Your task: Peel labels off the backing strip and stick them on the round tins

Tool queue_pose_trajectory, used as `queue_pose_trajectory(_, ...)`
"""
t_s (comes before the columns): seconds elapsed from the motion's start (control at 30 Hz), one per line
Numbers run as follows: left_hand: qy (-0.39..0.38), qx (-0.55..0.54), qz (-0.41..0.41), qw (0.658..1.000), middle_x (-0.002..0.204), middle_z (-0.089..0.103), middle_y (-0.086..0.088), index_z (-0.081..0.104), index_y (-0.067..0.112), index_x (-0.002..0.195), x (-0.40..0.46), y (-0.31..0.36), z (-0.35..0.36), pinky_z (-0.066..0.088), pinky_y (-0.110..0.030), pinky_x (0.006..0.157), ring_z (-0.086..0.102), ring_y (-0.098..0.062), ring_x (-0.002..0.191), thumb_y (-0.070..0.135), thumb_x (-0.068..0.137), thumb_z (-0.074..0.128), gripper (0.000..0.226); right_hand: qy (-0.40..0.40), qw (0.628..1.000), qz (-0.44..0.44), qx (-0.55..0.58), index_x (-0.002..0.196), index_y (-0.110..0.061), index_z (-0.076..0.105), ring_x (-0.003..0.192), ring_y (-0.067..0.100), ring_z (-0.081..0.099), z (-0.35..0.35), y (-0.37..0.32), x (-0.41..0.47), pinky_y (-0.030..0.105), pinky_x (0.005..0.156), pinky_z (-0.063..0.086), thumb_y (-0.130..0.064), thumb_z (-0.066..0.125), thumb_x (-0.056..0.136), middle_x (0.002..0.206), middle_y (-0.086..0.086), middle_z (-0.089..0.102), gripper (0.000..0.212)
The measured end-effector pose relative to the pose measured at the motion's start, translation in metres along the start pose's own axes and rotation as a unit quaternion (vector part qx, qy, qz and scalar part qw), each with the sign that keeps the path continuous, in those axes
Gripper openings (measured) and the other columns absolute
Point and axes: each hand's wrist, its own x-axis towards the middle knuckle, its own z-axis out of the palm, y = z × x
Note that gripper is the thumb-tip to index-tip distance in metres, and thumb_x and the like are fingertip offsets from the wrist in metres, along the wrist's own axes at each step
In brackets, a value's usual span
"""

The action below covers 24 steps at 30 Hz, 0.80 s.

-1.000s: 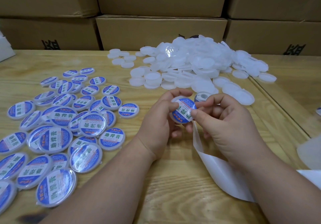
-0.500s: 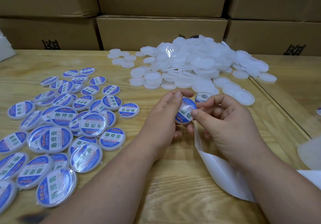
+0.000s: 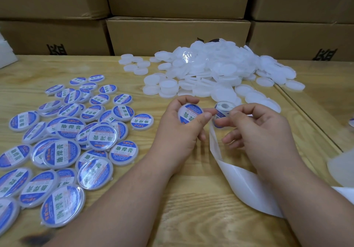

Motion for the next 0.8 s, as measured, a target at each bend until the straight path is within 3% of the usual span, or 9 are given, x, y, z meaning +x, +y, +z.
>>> queue_pose_trajectory(0.1,0.010,-0.006,-0.003,1.000,0.097,0.079,0.004,0.054,0.029,0.105,0.000,0.001,0.001,0.047,-0.020,0.050,0.054,-0.011,0.047,0.016,0.087,0.079,0.033,0.002,1.000,-0.002,-0.003,0.088,-0.017,0.066,0.054,0.017,0.067,0.000,0.000,0.000,0.024,0.049,0.053,-0.020,0.062,0.097,0.083,0.000,0.079,0.010)
queue_pose_trajectory(0.17,0.023,0.014,-0.005,1.000,0.091,0.079,0.006,0.058,0.034,0.098,-0.001,0.002,0.001,0.048,-0.023,0.050,0.055,-0.014,0.047,0.027,0.090,0.076,0.021,-0.001,1.000,-0.007,-0.012,0.087,-0.018,0.066,0.054,0.016,0.066,0.002,0.001,-0.001,0.023,0.049,0.053,-0.020,0.062,0.097,0.082,-0.001,0.079,0.011)
queue_pose_trajectory(0.23,0.030,0.006,-0.011,0.999,0.097,0.079,0.004,0.058,0.034,0.100,-0.003,0.006,-0.002,0.045,-0.023,0.047,0.059,-0.016,0.049,0.040,0.100,0.059,0.007,-0.003,1.000,-0.014,-0.021,0.087,-0.018,0.066,0.054,0.016,0.066,0.003,0.002,-0.002,0.023,0.050,0.053,-0.020,0.062,0.097,0.082,-0.001,0.079,0.011)
queue_pose_trajectory(0.3,0.047,-0.005,-0.018,0.999,0.102,0.079,0.000,0.058,0.029,0.108,-0.003,0.011,-0.007,0.040,-0.023,0.043,0.065,-0.019,0.055,0.044,0.104,0.043,0.022,-0.001,1.000,-0.019,-0.024,0.088,-0.017,0.067,0.054,0.015,0.064,0.003,0.002,-0.002,0.025,0.052,0.052,-0.021,0.063,0.096,0.082,-0.001,0.079,0.010)
queue_pose_trajectory(0.4,0.099,-0.020,-0.062,0.993,0.109,0.074,-0.009,0.059,0.022,0.107,0.000,0.024,-0.021,0.037,-0.025,0.041,0.066,-0.021,0.054,0.020,0.105,0.039,0.020,0.003,0.999,-0.024,-0.023,0.087,-0.018,0.068,0.053,0.014,0.062,0.002,0.003,-0.002,0.031,0.058,0.050,-0.021,0.063,0.095,0.082,0.000,0.079,0.009)
queue_pose_trajectory(0.47,0.129,-0.006,-0.109,0.986,0.109,0.064,-0.014,0.060,0.024,0.102,0.000,0.034,-0.033,0.037,-0.024,0.040,0.068,-0.021,0.053,0.004,0.092,0.037,0.033,0.003,0.999,-0.028,-0.022,0.085,-0.020,0.069,0.053,0.014,0.062,0.002,0.003,-0.002,0.033,0.060,0.049,-0.022,0.064,0.095,0.082,0.001,0.079,0.011)
queue_pose_trajectory(0.6,0.152,0.178,-0.069,0.970,0.084,0.077,0.004,0.056,0.042,0.111,-0.015,0.049,-0.064,0.050,-0.029,0.052,0.075,-0.017,0.070,0.016,0.084,0.050,0.038,0.000,0.999,-0.033,-0.022,0.086,-0.019,0.069,0.053,0.014,0.062,0.003,0.005,-0.003,0.035,0.062,0.049,-0.021,0.064,0.095,0.082,0.003,0.078,0.010)
queue_pose_trajectory(0.67,0.160,0.249,-0.040,0.954,0.078,0.076,0.014,0.049,0.048,0.119,-0.019,0.054,-0.076,0.052,-0.028,0.053,0.068,-0.008,0.060,0.023,0.089,0.063,0.041,-0.003,0.999,-0.034,-0.026,0.086,-0.019,0.069,0.053,0.014,0.061,0.004,0.006,-0.003,0.034,0.061,0.049,-0.022,0.064,0.095,0.081,0.003,0.078,0.010)
queue_pose_trajectory(0.8,0.225,0.363,-0.036,0.904,0.076,0.070,0.016,0.062,0.043,0.112,-0.014,0.057,-0.095,0.042,-0.026,0.055,0.061,0.000,0.057,0.038,0.097,0.064,0.016,-0.007,0.999,-0.036,-0.025,0.083,-0.022,0.070,0.051,0.015,0.060,0.004,0.007,-0.002,0.033,0.060,0.048,-0.022,0.065,0.095,0.080,0.004,0.078,0.013)
